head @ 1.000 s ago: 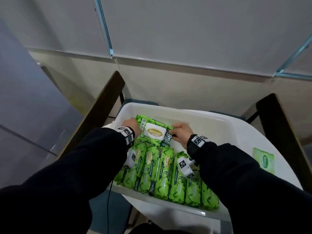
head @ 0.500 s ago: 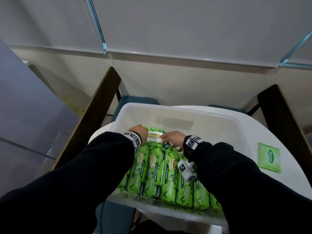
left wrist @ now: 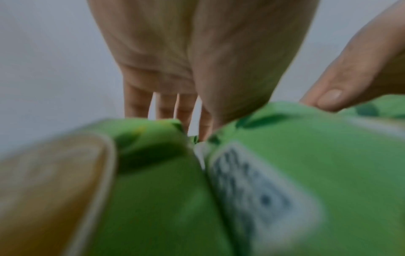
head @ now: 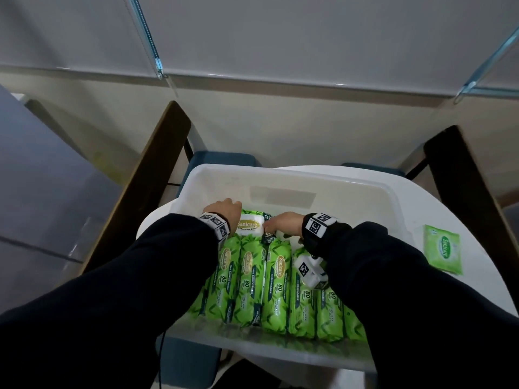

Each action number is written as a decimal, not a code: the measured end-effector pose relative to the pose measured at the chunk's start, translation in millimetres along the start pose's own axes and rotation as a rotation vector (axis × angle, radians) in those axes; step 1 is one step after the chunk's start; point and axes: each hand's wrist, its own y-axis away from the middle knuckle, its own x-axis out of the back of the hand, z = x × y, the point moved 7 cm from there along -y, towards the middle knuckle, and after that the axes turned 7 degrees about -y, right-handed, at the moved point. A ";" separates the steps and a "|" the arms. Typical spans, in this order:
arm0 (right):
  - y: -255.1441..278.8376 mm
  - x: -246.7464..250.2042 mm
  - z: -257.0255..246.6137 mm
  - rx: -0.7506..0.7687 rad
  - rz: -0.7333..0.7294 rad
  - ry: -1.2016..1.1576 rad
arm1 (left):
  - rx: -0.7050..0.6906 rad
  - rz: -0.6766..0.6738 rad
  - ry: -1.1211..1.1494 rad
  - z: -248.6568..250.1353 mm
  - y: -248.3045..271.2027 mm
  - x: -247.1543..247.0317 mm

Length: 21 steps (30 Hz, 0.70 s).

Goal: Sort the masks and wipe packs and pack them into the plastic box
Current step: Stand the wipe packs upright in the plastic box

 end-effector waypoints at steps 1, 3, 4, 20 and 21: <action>9.0 4.6 -1.9 0.022 0.013 -0.037 | -0.003 0.014 -0.003 -0.3 1.0 0.6; 29.9 16.0 -1.2 0.061 0.027 -0.186 | 0.001 -0.012 0.011 -4.3 4.0 4.5; 44.1 23.0 1.4 0.075 0.036 -0.295 | -0.005 -0.034 0.011 -5.9 4.5 8.9; 240.1 227.8 273.5 0.077 0.509 -0.988 | -0.768 0.059 0.505 382.4 97.5 249.3; 240.6 231.5 301.5 0.025 0.548 -0.981 | -0.773 0.036 0.452 412.8 96.5 243.3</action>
